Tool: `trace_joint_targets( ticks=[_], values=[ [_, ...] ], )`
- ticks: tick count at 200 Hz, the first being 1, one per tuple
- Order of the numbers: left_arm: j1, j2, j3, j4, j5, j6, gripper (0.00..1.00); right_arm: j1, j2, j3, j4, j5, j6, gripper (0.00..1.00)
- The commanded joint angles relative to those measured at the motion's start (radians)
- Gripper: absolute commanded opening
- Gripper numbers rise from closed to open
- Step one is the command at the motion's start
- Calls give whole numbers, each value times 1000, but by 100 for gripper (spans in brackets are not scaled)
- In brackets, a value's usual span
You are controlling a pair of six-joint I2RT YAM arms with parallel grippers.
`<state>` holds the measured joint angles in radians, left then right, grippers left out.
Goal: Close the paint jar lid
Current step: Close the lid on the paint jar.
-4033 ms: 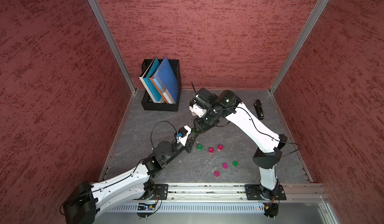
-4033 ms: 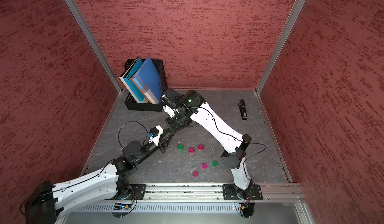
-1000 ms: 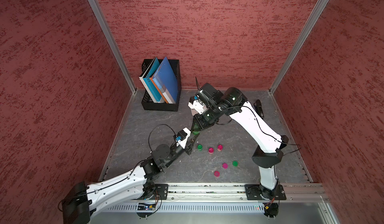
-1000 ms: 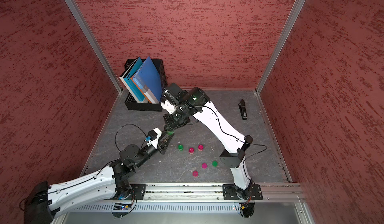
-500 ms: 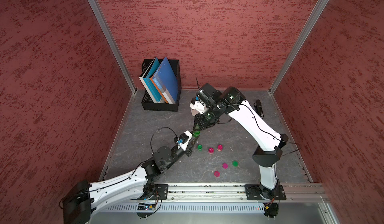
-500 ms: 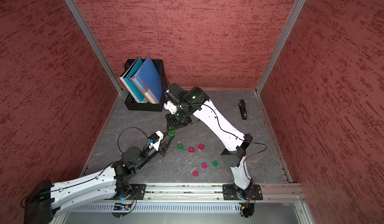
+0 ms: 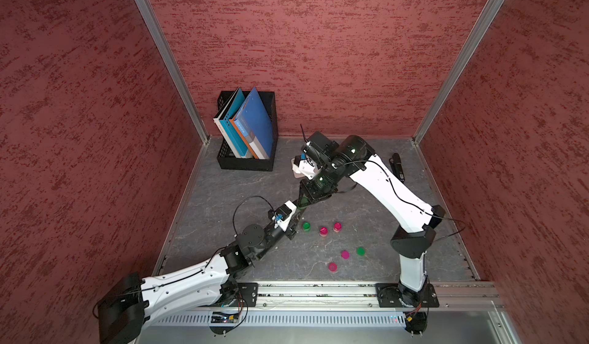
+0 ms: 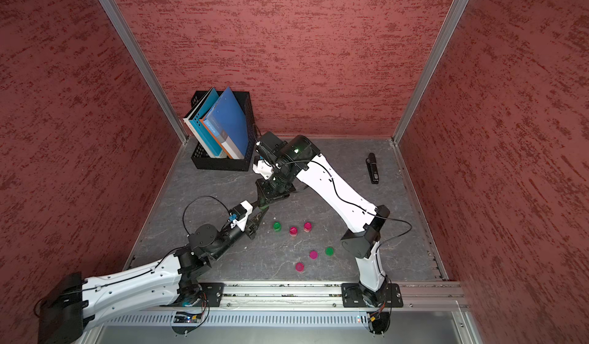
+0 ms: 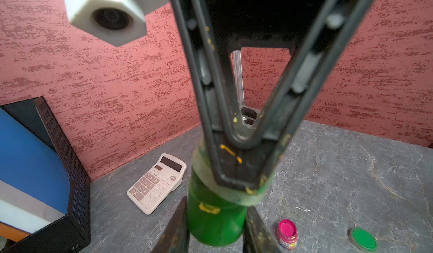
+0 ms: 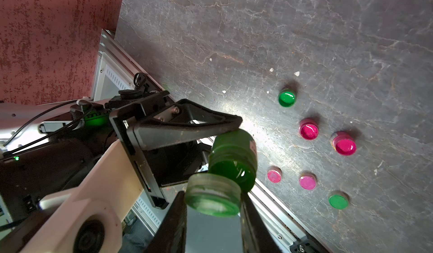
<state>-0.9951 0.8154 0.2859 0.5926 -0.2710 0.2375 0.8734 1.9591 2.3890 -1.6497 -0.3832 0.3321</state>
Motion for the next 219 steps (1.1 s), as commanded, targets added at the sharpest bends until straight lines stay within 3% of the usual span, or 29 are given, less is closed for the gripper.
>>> trace_joint_targets(
  ticks=[1,219],
  values=[
    [-6,-32,4,21,-11,9,28,-7,-34,1,-162,0,0,32],
    [-55,-47,26,-42,-11,22,28,-20,-32,-65,-154,-33,-5,32]
  ],
)
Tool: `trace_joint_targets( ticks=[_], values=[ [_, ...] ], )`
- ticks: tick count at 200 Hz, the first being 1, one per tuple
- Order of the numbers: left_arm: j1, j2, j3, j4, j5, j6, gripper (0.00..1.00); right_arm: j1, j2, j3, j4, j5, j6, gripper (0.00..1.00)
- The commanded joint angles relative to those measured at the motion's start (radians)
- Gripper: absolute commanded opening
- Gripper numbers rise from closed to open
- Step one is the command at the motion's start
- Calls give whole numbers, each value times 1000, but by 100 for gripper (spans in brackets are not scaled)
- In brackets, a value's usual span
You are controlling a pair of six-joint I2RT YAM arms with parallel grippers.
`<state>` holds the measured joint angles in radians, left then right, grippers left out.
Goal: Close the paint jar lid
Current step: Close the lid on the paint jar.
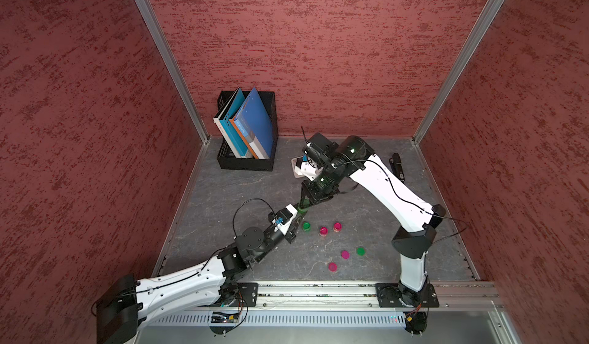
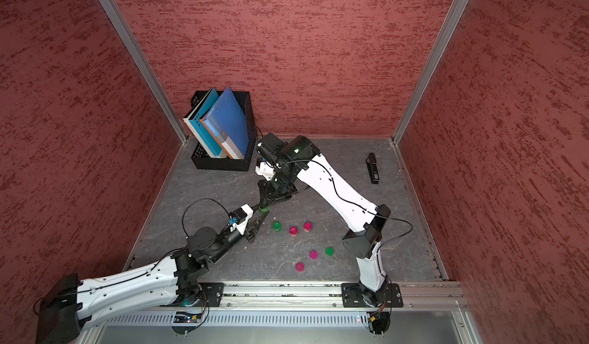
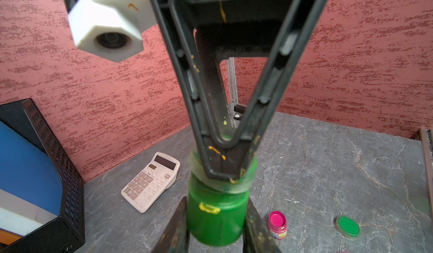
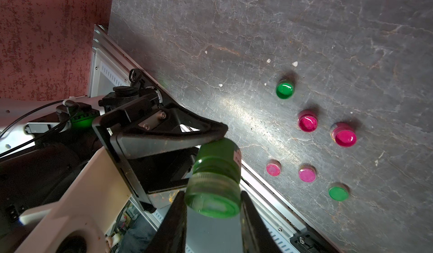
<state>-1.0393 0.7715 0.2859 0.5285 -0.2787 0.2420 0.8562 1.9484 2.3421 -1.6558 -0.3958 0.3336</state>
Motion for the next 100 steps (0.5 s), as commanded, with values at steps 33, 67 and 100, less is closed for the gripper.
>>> trace_joint_targets(
  ticks=[33,67,100],
  values=[
    [-16,-9,29,18,-8,25,28,-3,-27,-46,-139,-51,-14,32],
    [-31,-8,32,9,-6,25,28,-3,-20,-22,-154,-45,-16,32],
    [-60,-3,41,-28,-4,55,28,-3,-23,-43,-156,-61,-21,32]
  ],
)
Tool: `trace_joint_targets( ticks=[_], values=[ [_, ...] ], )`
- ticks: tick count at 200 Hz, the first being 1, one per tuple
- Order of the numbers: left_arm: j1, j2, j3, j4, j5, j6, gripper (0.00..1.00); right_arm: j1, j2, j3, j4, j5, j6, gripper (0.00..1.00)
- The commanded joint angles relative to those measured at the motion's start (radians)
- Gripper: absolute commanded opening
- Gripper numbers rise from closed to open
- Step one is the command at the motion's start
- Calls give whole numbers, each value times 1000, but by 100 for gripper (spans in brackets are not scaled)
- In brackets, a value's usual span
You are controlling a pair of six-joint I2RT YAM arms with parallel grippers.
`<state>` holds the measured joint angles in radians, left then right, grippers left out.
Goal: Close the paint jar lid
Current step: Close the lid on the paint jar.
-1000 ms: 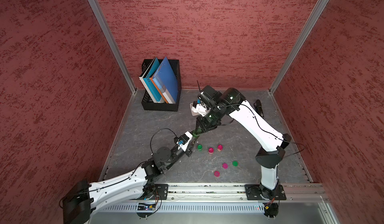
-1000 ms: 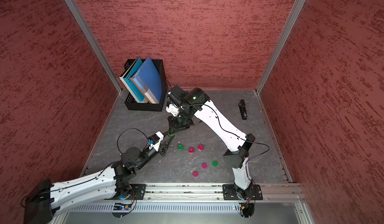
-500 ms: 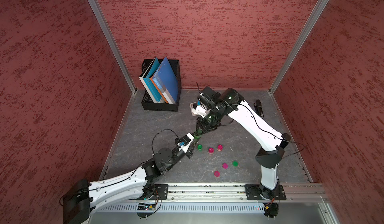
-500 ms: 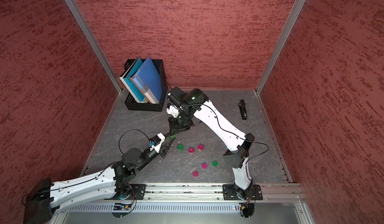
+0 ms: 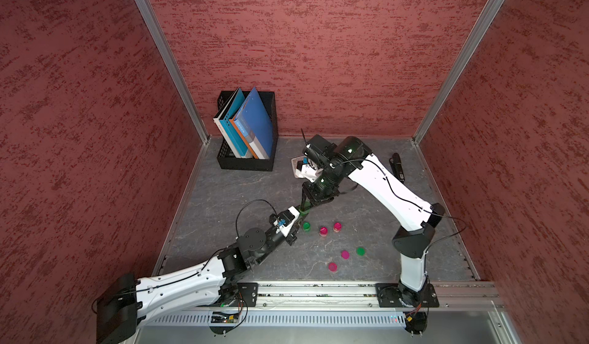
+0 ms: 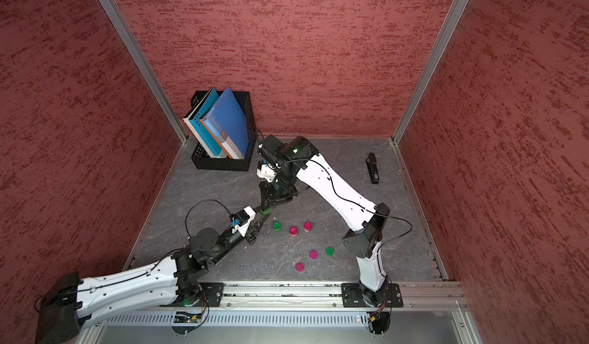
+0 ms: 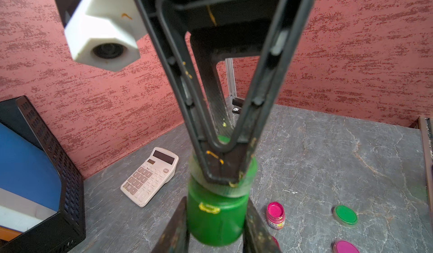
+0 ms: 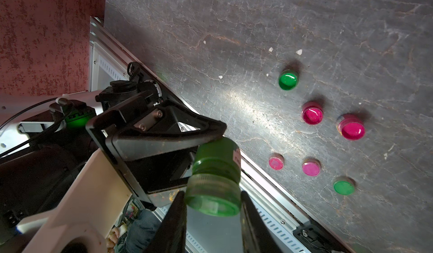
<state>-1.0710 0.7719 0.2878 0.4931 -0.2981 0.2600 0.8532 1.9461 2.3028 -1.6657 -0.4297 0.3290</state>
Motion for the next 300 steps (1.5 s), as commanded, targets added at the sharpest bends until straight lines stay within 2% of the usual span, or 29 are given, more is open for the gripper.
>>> trace_joint_targets(
  ticks=[1,53,129,201,244,258,283,300],
  values=[
    [-28,-4,40,7,15,38,28,0,-21,-4,-146,-28,-16,32],
    [-49,4,53,-1,-11,86,28,-1,-23,-40,-146,-67,-22,32],
    [-49,24,45,100,-48,55,28,0,-40,-66,-111,-55,-4,36],
    [-49,62,40,113,-42,37,28,0,-53,-7,-106,-12,5,48],
    [-47,74,12,110,-49,0,28,0,-59,50,-114,43,2,67],
    [-46,71,4,103,-53,-7,28,0,-55,79,-128,79,2,70],
    [-30,36,-6,59,-43,-24,28,0,-67,111,-143,174,1,71],
    [7,-15,-12,-6,20,-65,27,1,-92,110,-138,207,-12,70]
  ],
)
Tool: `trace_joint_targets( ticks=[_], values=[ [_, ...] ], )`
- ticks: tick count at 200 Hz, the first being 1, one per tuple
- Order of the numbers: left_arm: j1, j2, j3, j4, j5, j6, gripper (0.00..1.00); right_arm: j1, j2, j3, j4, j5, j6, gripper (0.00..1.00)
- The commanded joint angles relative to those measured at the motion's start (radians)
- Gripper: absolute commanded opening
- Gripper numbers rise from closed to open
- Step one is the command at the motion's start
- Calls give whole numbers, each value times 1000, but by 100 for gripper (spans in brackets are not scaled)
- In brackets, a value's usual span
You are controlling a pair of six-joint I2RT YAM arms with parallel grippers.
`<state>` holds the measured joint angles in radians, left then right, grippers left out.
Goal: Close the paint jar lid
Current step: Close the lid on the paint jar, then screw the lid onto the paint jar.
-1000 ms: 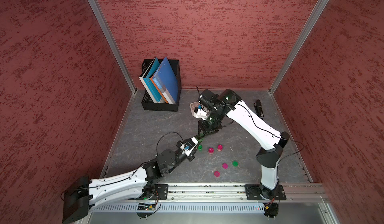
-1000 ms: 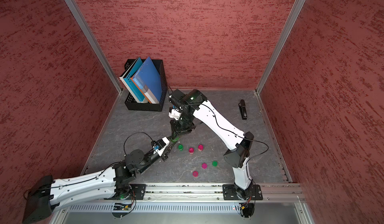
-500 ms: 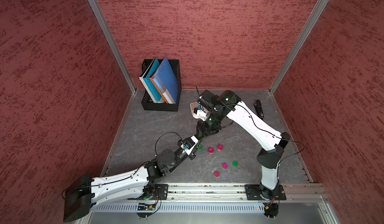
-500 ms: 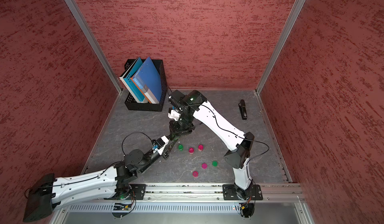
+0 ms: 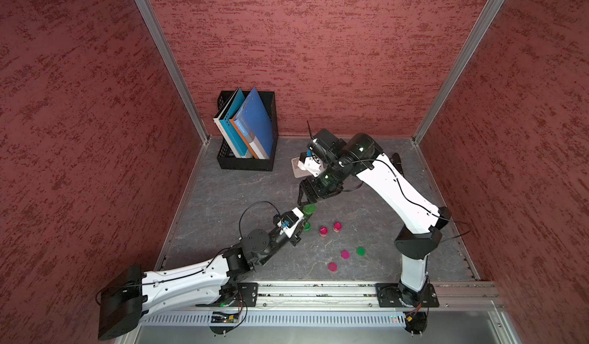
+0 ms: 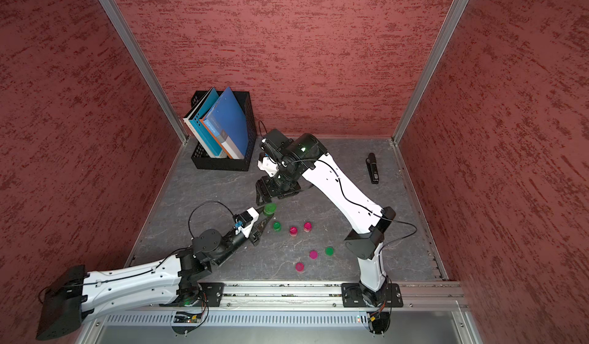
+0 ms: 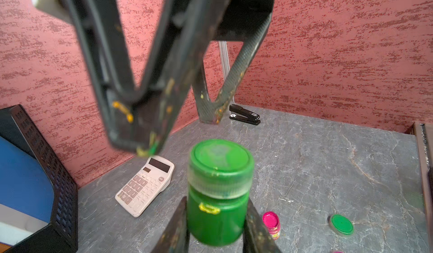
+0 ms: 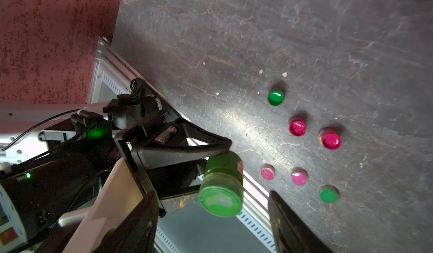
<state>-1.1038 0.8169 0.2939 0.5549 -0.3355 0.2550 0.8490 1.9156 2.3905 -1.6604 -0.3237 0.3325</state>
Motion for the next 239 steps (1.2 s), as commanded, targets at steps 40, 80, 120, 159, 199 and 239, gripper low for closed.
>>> trace_joint_targets(
  ticks=[40,80,120,159,199,239],
  values=[
    [207,-184,-20,-265,352,-195,24,41,-83,-29,-150,133,-95,61],
    [276,-209,-9,-312,535,-259,24,76,-66,-44,-123,131,-131,59],
    [284,-158,17,-301,632,-287,23,142,-33,-49,-115,159,-144,59],
    [284,-190,14,-300,610,-280,24,171,-13,-78,-118,168,-136,59],
    [284,-246,8,-325,585,-277,24,172,0,-90,-113,162,-126,59],
    [284,-260,8,-342,579,-278,24,170,13,-85,-101,149,-113,58]
  ],
)
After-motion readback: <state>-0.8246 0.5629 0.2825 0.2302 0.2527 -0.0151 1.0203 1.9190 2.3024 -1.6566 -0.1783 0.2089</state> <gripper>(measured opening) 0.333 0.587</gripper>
